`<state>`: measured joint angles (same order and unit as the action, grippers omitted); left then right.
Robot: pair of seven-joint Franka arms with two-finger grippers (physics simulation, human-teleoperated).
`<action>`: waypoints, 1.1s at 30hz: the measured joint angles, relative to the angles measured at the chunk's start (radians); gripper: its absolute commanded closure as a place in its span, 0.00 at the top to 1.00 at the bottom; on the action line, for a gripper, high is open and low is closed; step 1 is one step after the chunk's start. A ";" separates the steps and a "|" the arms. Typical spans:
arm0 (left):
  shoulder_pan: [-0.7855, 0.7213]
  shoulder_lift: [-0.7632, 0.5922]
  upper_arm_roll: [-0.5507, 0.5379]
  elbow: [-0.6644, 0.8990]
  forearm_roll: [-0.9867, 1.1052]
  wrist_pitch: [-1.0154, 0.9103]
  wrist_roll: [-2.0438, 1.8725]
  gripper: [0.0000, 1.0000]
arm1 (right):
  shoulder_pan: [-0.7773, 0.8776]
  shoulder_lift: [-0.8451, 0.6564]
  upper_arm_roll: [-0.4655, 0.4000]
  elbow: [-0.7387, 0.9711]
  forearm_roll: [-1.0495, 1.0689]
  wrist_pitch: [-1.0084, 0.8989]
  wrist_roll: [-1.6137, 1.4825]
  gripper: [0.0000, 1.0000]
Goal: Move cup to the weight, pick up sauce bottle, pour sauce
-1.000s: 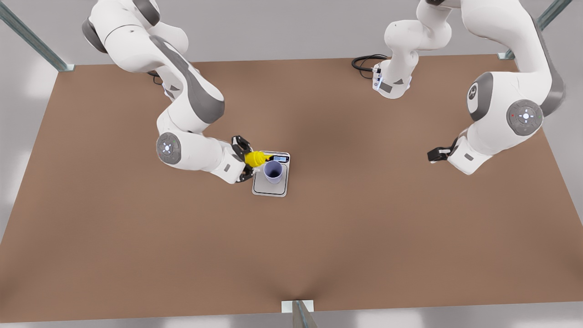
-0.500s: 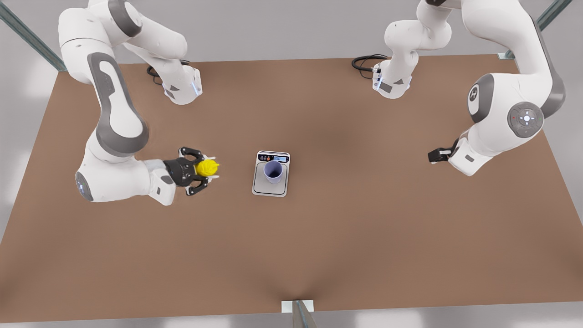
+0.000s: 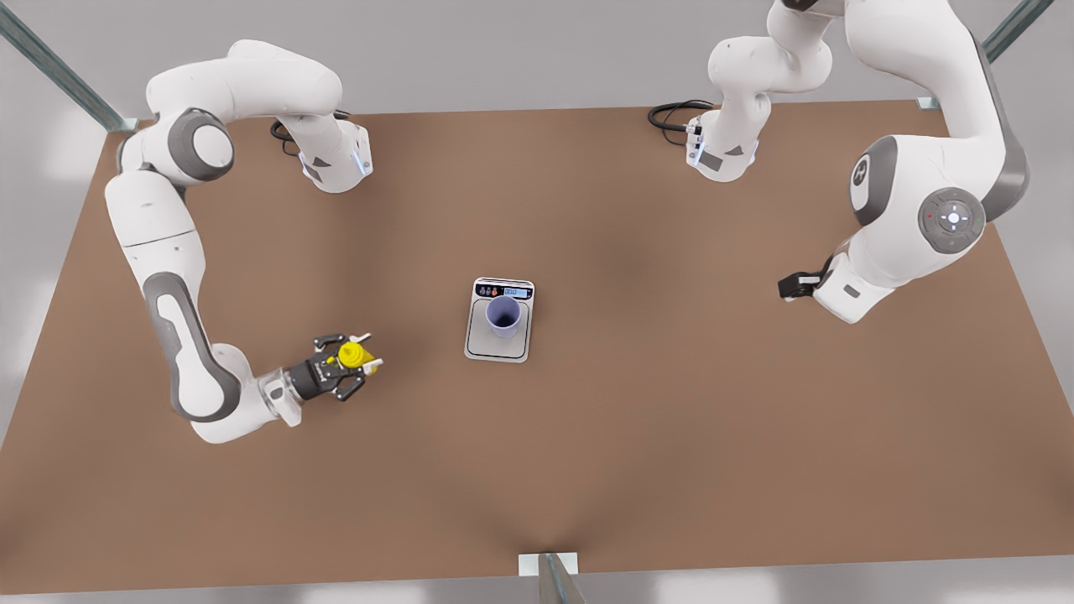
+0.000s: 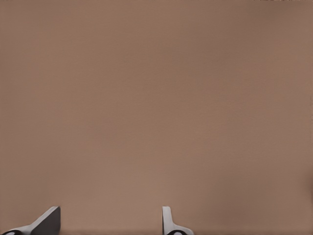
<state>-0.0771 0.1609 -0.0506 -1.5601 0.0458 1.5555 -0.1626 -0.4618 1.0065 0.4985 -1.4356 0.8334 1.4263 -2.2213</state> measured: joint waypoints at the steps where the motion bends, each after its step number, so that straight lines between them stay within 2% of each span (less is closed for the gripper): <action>1: 0.000 0.000 0.000 0.000 0.000 0.001 0.000 1.00 | 0.002 0.014 -0.006 0.000 -0.001 0.014 -0.025 0.45; 11: -0.001 0.002 0.000 0.000 0.000 0.002 0.000 1.00 | 0.015 0.053 -0.040 0.002 -0.002 0.043 -0.061 0.47; 18: -0.010 0.002 0.000 0.000 0.000 0.001 0.000 1.00 | 0.020 0.081 -0.049 0.001 -0.003 0.044 -0.080 0.53; 20: -0.007 0.002 0.001 0.000 0.000 0.001 0.000 1.00 | 0.020 0.081 -0.049 0.001 -0.002 0.058 -0.090 0.62; 21: -0.006 0.002 0.000 0.000 0.000 0.001 0.000 1.00 | 0.020 0.081 -0.049 0.001 -0.001 0.059 -0.090 0.84; 22: -0.008 0.002 0.000 0.000 0.000 0.002 0.000 1.00 | 0.019 0.081 -0.049 0.001 0.000 0.059 -0.090 0.96; 23: -0.008 0.002 0.000 0.000 0.000 0.001 0.000 1.00 | 0.018 0.081 -0.049 0.001 0.000 0.059 -0.087 1.00; 31: -0.008 0.002 0.001 0.000 0.000 0.000 0.000 1.00 | 0.011 0.081 -0.050 0.001 0.000 0.059 -0.074 1.00; 33: -0.007 0.002 0.000 0.000 0.000 0.001 0.000 1.00 | 0.006 0.078 -0.087 0.003 0.000 0.057 -0.075 1.00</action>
<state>-0.0843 0.1627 -0.0506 -1.5601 0.0459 1.5567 -0.1626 -0.4562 1.0847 0.4112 -1.4329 0.8329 1.4835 -2.2961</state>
